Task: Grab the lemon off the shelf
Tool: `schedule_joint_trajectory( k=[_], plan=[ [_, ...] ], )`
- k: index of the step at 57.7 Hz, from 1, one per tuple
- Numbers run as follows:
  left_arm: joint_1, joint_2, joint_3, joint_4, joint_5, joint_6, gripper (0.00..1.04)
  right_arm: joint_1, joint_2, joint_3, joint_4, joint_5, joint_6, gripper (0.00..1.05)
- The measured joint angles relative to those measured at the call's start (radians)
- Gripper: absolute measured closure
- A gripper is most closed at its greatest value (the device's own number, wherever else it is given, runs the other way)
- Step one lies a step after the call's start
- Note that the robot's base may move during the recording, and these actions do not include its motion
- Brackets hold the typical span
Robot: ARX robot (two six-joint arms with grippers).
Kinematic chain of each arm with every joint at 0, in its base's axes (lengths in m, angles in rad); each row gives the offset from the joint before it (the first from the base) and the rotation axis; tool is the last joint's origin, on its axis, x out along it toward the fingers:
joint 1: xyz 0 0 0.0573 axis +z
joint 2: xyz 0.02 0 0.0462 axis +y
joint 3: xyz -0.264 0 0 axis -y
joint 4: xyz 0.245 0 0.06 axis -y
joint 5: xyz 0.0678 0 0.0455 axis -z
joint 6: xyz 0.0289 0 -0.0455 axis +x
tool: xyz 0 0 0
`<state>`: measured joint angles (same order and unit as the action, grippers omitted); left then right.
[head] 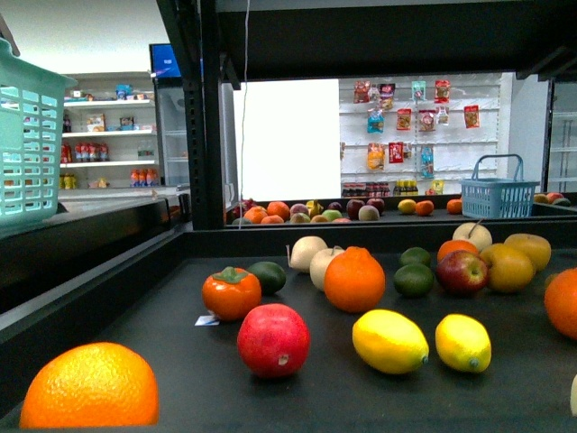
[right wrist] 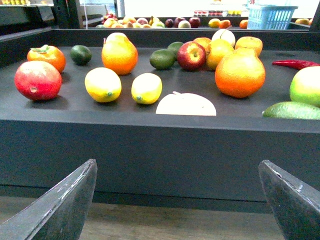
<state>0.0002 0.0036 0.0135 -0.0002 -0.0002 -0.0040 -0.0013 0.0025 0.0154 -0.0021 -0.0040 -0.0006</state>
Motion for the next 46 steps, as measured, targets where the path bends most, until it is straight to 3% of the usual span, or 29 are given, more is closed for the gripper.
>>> schedule_joint_trajectory(
  k=[46],
  plan=[
    [0.0, 0.0, 0.0, 0.0, 0.0, 0.0, 0.08, 0.0, 0.0, 0.0, 0.0, 0.001, 0.0, 0.07]
  ],
)
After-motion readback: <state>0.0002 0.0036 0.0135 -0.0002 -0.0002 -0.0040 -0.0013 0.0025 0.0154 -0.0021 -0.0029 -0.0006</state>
